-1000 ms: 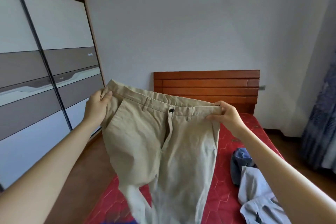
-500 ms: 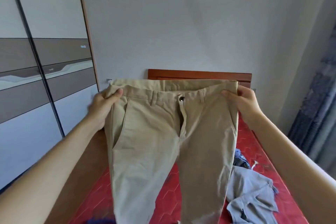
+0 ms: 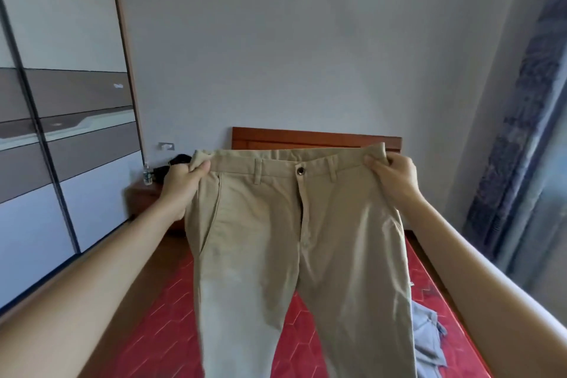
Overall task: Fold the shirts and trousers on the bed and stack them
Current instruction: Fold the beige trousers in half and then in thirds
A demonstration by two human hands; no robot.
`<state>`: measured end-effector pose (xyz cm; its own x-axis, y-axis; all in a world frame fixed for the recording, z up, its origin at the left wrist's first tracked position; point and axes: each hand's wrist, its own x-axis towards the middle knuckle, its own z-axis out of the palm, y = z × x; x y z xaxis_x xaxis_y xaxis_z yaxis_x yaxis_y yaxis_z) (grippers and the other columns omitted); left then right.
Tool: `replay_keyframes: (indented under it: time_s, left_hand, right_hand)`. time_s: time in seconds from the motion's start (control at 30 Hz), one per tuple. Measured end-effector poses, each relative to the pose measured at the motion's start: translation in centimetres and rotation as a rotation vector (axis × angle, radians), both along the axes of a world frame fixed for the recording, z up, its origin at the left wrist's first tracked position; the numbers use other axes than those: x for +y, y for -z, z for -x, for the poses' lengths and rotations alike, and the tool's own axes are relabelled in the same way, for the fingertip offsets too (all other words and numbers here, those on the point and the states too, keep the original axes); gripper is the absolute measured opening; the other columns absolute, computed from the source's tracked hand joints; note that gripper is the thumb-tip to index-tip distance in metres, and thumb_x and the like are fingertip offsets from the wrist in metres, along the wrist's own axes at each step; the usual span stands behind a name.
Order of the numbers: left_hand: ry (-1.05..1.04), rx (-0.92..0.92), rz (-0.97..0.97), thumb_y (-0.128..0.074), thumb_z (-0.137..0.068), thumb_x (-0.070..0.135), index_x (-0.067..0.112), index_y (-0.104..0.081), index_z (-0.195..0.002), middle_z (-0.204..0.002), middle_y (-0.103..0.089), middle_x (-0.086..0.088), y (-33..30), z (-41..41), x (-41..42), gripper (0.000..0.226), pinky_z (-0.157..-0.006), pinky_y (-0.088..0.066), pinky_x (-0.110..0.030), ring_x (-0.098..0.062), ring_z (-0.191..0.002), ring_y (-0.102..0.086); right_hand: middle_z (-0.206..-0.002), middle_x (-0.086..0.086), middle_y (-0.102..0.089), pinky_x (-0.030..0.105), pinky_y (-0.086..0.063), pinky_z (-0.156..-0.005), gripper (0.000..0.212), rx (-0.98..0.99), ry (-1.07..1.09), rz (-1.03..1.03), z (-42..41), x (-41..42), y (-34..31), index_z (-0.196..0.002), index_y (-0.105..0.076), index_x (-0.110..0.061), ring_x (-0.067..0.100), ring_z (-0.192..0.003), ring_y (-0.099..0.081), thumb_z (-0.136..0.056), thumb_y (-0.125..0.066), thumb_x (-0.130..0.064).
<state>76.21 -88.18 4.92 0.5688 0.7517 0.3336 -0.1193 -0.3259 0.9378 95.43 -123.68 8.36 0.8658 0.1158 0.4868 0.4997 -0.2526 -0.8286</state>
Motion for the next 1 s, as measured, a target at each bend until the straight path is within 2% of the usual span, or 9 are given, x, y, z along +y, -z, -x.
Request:
replay_keyframes:
  time_s: [0.07,0.13,0.23,0.27,0.43,0.53,0.67,0.83,1.0]
  left_hand:
    - [-0.006,0.05,0.007,-0.061,-0.093,0.037,-0.004,-0.065,-0.098,-0.094,-0.066,-0.021,1.9,-0.7,-0.6,0.042,-0.075,-0.041,-0.035,-0.037,-0.096,-0.064]
    - [-0.041,0.121,-0.006,-0.058,-0.093,0.042,-0.005,-0.065,-0.093,-0.09,-0.067,-0.023,4.0,-1.1,-1.6,0.048,-0.066,-0.039,-0.033,-0.035,-0.086,-0.064]
    - [-0.087,0.151,0.029,-0.054,-0.096,0.041,0.0,-0.062,-0.097,-0.081,-0.063,-0.007,7.1,-1.2,-3.4,0.041,-0.057,-0.037,-0.027,-0.015,-0.072,-0.056]
    - [-0.102,0.148,0.045,-0.053,-0.097,0.039,0.001,-0.06,-0.1,-0.081,-0.06,-0.003,7.9,-1.1,-4.1,0.039,-0.057,-0.037,-0.027,-0.012,-0.072,-0.054]
    - [-0.014,0.101,0.133,-0.057,-0.096,0.033,0.005,-0.062,-0.098,-0.095,-0.068,-0.015,10.6,-1.1,-6.3,0.028,-0.081,-0.049,-0.043,-0.03,-0.088,-0.064]
    - [0.027,0.086,0.123,-0.054,-0.097,0.035,0.002,-0.064,-0.098,-0.087,-0.066,-0.012,10.8,-1.4,-8.9,0.034,-0.072,-0.045,-0.037,-0.026,-0.08,-0.061]
    - [0.127,0.045,0.054,-0.047,-0.1,0.035,0.01,-0.063,-0.095,-0.081,-0.063,-0.005,9.4,-1.9,-13.4,0.031,-0.065,-0.043,-0.033,-0.015,-0.071,-0.057]
    - [0.226,-0.079,0.12,-0.045,-0.102,0.032,0.019,-0.064,-0.102,-0.095,-0.069,-0.003,7.1,-1.3,-16.0,0.024,-0.072,-0.05,-0.027,-0.014,-0.087,-0.065]
    - [0.379,-0.153,0.233,-0.045,-0.101,0.038,0.027,-0.066,-0.105,-0.101,-0.072,0.001,5.9,0.2,-15.9,0.025,-0.076,-0.055,-0.024,-0.009,-0.095,-0.068]
  right_hand:
    - [-0.047,-0.012,-0.045,0.027,-0.032,-0.048,0.043,0.057,0.058,0.018,0.4,0.4,1.4,-0.053,-0.045,-0.013,0.011,-0.049,-0.04,-0.078,-0.073,-0.035]
    - [-0.045,-0.013,-0.044,0.027,-0.033,-0.047,0.045,0.12,0.091,0.012,0.9,0.8,3.2,-0.05,-0.041,-0.019,0.009,-0.046,-0.041,-0.078,-0.073,-0.033]
    - [-0.05,-0.007,-0.047,0.027,-0.033,-0.049,0.043,0.216,0.137,-0.021,2.0,1.2,6.1,-0.051,-0.042,-0.018,0.013,-0.049,-0.043,-0.079,-0.072,-0.032]
    - [-0.051,-0.007,-0.048,0.027,-0.034,-0.05,0.042,0.238,0.145,-0.033,2.4,1.4,7.0,-0.052,-0.042,-0.018,0.013,-0.05,-0.044,-0.079,-0.071,-0.031]
    - [-0.056,-0.004,-0.052,0.031,-0.036,-0.054,0.028,0.296,0.174,-0.093,5.2,3.1,9.5,-0.059,-0.048,-0.013,0.014,-0.055,-0.046,-0.077,-0.067,-0.023]
    - [-0.058,-0.006,-0.056,0.03,-0.037,-0.052,0.018,0.27,0.15,-0.129,7.6,5.1,9.9,-0.066,-0.056,-0.009,0.011,-0.055,-0.047,-0.075,-0.065,-0.022]
    - [-0.056,-0.012,-0.06,0.024,-0.04,-0.051,0.016,0.191,0.028,-0.111,11.0,8.3,10.1,-0.066,-0.06,-0.017,0.0,-0.049,-0.048,-0.071,-0.07,-0.029]
    - [-0.076,-0.014,-0.068,0.014,-0.047,-0.064,0.008,0.006,-0.173,-0.119,13.8,9.9,9.9,-0.083,-0.067,-0.027,-0.001,-0.073,-0.062,-0.079,-0.074,-0.025]
    - [-0.1,-0.003,-0.066,0.017,-0.052,-0.073,0.025,-0.122,-0.331,-0.11,14.5,9.2,9.2,-0.109,-0.071,-0.011,0.003,-0.085,-0.064,-0.085,-0.073,-0.014]
